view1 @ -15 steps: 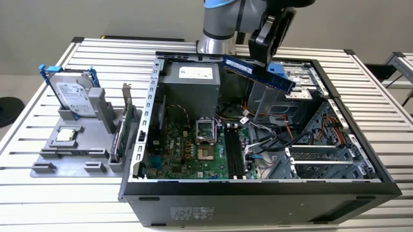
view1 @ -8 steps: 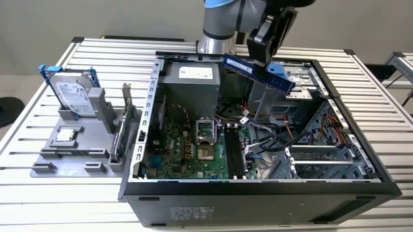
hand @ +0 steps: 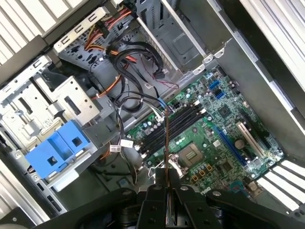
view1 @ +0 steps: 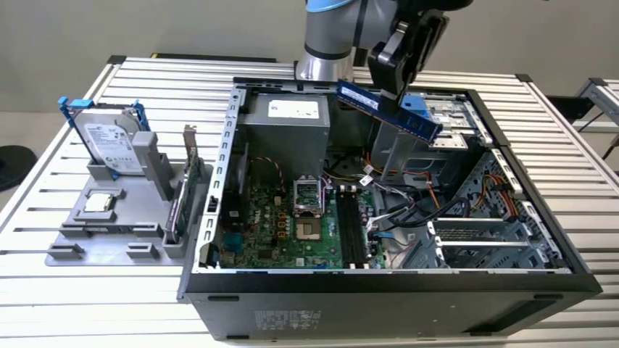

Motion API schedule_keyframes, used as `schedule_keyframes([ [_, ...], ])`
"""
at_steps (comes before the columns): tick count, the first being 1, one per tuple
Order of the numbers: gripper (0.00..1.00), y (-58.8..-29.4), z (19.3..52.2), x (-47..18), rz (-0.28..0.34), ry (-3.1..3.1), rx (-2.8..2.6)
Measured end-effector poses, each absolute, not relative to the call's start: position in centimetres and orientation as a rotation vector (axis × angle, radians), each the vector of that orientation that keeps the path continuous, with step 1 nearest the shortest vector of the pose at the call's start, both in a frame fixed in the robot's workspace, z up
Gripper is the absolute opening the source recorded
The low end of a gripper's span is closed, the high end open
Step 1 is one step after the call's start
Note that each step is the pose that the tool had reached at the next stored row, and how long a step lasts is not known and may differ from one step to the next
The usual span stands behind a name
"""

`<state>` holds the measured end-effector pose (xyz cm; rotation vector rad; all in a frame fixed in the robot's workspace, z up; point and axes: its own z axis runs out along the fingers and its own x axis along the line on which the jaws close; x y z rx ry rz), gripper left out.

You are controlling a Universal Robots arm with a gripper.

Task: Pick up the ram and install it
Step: 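Insert the ram into the slot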

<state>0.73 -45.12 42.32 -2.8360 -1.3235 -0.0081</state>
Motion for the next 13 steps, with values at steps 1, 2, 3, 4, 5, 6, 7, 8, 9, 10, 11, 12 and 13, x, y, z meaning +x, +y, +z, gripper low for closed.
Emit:
schedule_keyframes([
  [1, 0.0, -45.13, 42.32, 0.74, -0.008, -1.316, -2.84],
  [2, 0.0, -45.13, 42.32, 0.74, -0.008, -1.307, -2.844],
  [3, 0.0, -45.12, 42.32, 0.74, -0.008, -1.299, -2.847],
  [4, 0.0, -45.12, 42.33, 0.74, -0.008, -1.291, -2.851],
  [5, 0.0, -45.12, 42.33, 0.75, -0.008, -1.283, -2.855],
  [6, 0.0, -45.12, 42.33, 0.75, -0.008, -1.275, -2.858],
  [7, 0.0, -45.12, 42.33, 0.76, -0.008, -1.268, -2.862],
  [8, 0.0, -45.12, 42.33, 0.76, -0.008, -1.26, -2.865],
  [9, 0.0, -45.12, 42.33, 0.76, -0.008, -1.252, -2.869],
  [10, 0.0, -45.12, 42.33, 0.76, -0.008, -1.244, -2.872],
  [11, 0.0, -45.13, 42.33, 0.76, -0.008, -1.236, -2.876],
  [12, 0.0, -45.12, 42.33, 0.76, -0.008, -1.228, -2.879],
  [13, 0.0, -45.13, 42.33, 0.76, -0.008, -1.22, -2.883],
])
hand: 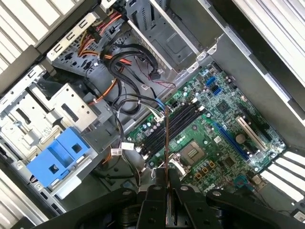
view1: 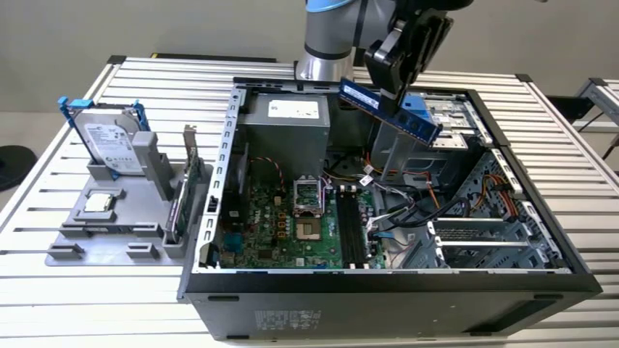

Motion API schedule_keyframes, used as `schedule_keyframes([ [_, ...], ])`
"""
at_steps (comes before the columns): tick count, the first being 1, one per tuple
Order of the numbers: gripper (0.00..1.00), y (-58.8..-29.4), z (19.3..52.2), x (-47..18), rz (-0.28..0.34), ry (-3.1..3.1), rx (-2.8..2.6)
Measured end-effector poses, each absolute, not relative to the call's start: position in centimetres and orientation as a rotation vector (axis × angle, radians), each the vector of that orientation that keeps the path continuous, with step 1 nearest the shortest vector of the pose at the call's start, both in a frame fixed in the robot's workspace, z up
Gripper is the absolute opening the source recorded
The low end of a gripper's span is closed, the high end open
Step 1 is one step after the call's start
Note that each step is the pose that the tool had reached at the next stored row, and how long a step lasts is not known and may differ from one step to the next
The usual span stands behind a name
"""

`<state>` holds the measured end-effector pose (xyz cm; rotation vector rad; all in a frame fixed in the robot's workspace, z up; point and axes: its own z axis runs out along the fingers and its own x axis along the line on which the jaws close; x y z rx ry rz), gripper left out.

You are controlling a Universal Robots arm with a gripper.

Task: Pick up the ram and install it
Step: 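Insert the ram into the slot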

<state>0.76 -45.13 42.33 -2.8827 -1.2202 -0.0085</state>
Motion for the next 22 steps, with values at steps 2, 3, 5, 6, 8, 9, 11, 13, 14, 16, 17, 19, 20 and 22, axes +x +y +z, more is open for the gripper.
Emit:
schedule_keyframes([
  [2, 0.0, -45.13, 42.33, 0.77, -0.009, -1.205, -2.889],
  [3, 0.0, -45.12, 42.33, 0.78, -0.009, -1.197, -2.892],
  [5, 0.0, -45.13, 42.33, 0.78, -0.009, -1.18, -2.9],
  [6, 0.0, -45.13, 42.33, 0.79, -0.009, -1.171, -2.903],
  [8, 0.0, -45.13, 42.33, 0.8, -0.009, -1.153, -2.911],
  [9, 0.0, -45.13, 42.33, 0.81, -0.009, -1.144, -2.914],
  [11, 0.0, -45.12, 42.33, 0.83, -0.009, -1.125, -2.922],
  [13, 0.0, -45.12, 42.33, 0.84, -0.009, -1.106, -2.929],
  [14, 0.0, -45.12, 42.33, 0.85, -0.009, -1.097, -2.933],
  [16, 0.0, -45.13, 42.33, 0.87, -0.009, -1.076, -2.941],
  [17, 0.0, -45.13, 42.33, 0.88, -0.009, -1.067, -2.944],
  [19, 0.0, -45.13, 42.33, 0.9, -0.009, -1.047, -2.952],
  [20, 0.0, -45.13, 42.33, 0.91, -0.009, -1.038, -2.955],
  [22, 0.0, -45.13, 42.33, 0.92, -0.009, -1.018, -2.962],
])
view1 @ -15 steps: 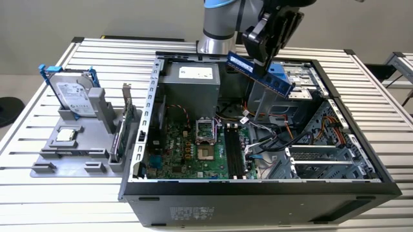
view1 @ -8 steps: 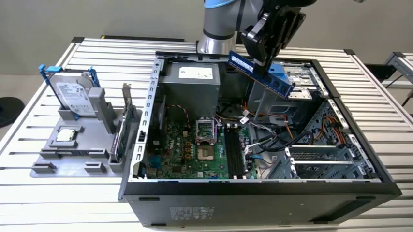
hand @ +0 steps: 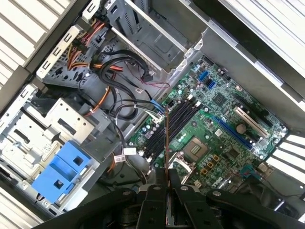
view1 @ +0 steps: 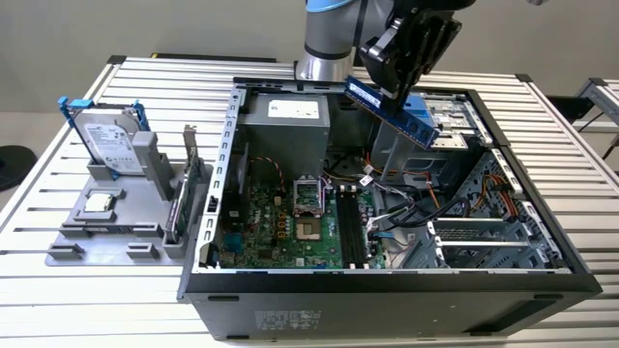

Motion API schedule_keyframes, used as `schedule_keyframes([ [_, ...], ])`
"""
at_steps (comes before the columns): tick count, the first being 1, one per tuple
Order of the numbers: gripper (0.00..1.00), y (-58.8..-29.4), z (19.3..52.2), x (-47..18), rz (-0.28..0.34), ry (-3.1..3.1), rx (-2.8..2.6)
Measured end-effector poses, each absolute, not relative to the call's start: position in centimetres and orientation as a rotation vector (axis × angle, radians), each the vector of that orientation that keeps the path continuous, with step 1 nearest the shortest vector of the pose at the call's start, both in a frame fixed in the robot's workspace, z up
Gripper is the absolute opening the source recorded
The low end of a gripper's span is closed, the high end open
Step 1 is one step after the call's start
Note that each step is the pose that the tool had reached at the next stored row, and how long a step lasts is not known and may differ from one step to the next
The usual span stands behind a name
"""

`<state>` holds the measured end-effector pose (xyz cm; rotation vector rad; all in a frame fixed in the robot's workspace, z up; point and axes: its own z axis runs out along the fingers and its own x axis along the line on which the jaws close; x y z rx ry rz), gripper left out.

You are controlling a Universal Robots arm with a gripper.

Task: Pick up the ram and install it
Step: 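Insert the ram into the slot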

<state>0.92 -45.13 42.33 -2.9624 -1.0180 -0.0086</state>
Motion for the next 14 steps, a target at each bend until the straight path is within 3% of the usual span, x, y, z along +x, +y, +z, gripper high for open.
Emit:
schedule_keyframes([
  [14, 0.0, -45.13, 42.33, 1.03, -0.008, -0.882, -3.008],
])
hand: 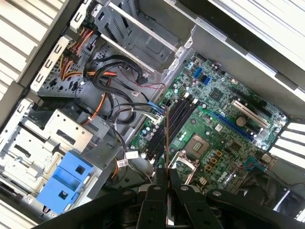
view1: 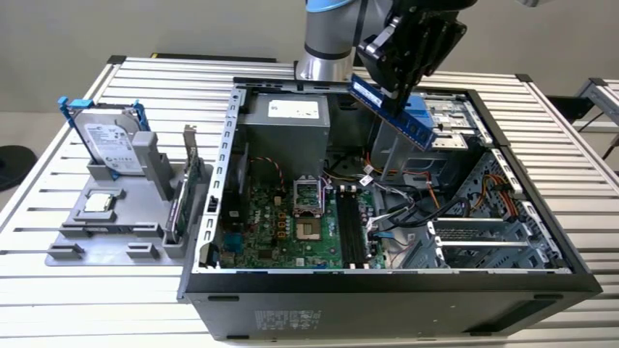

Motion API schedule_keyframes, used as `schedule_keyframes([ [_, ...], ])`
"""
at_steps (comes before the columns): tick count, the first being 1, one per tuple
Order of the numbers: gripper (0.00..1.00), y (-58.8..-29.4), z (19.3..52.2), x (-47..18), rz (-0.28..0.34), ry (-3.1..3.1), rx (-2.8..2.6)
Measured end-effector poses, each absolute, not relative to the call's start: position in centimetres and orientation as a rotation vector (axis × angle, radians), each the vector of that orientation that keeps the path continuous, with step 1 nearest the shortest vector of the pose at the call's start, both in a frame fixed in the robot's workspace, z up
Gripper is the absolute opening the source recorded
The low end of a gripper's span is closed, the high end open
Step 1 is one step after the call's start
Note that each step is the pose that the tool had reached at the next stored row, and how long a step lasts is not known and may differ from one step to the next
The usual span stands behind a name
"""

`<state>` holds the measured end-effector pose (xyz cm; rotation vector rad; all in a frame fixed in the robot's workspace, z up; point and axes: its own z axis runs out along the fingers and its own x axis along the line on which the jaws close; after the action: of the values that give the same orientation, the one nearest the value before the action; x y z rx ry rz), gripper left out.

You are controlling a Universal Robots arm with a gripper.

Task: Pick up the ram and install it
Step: 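Insert the ram into the slot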

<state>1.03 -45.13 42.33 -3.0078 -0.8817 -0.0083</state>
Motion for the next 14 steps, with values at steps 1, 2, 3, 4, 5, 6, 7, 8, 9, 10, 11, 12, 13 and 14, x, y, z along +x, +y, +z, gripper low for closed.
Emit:
schedule_keyframes([
  [1, 0.0, -45.13, 42.33, 1.04, -0.008, -0.872, -3.011],
  [2, 0.0, -45.13, 42.33, 1.05, -0.008, -0.862, -3.014],
  [3, 0.0, -45.13, 42.33, 1.06, -0.008, -0.852, -3.017],
  [4, 0.0, -45.12, 42.33, 1.06, -0.008, -0.842, -3.02],
  [5, 0.0, -45.13, 42.33, 1.07, -0.008, -0.833, -3.022],
  [6, 0.0, -45.13, 42.33, 1.08, -0.008, -0.824, -3.025],
  [7, 0.0, -45.13, 42.33, 1.1, -0.008, -0.814, -3.028],
  [8, 0.0, -45.13, 42.33, 1.11, -0.008, -0.805, -3.031],
  [9, 0.0, -45.13, 42.33, 1.12, -0.008, -0.795, -3.033],
  [10, 0.0, -45.13, 42.33, 1.14, -0.008, -0.786, -3.036],
  [11, 0.0, -45.13, 42.33, 1.15, -0.008, -0.776, -3.039],
  [12, 0.0, -45.12, 42.33, 1.16, -0.008, -0.765, -3.042],
  [13, 0.0, -45.12, 42.33, 1.16, -0.008, -0.754, -3.045],
  [14, 0.0, -45.13, 42.33, 1.18, -0.008, -0.742, -3.048],
])
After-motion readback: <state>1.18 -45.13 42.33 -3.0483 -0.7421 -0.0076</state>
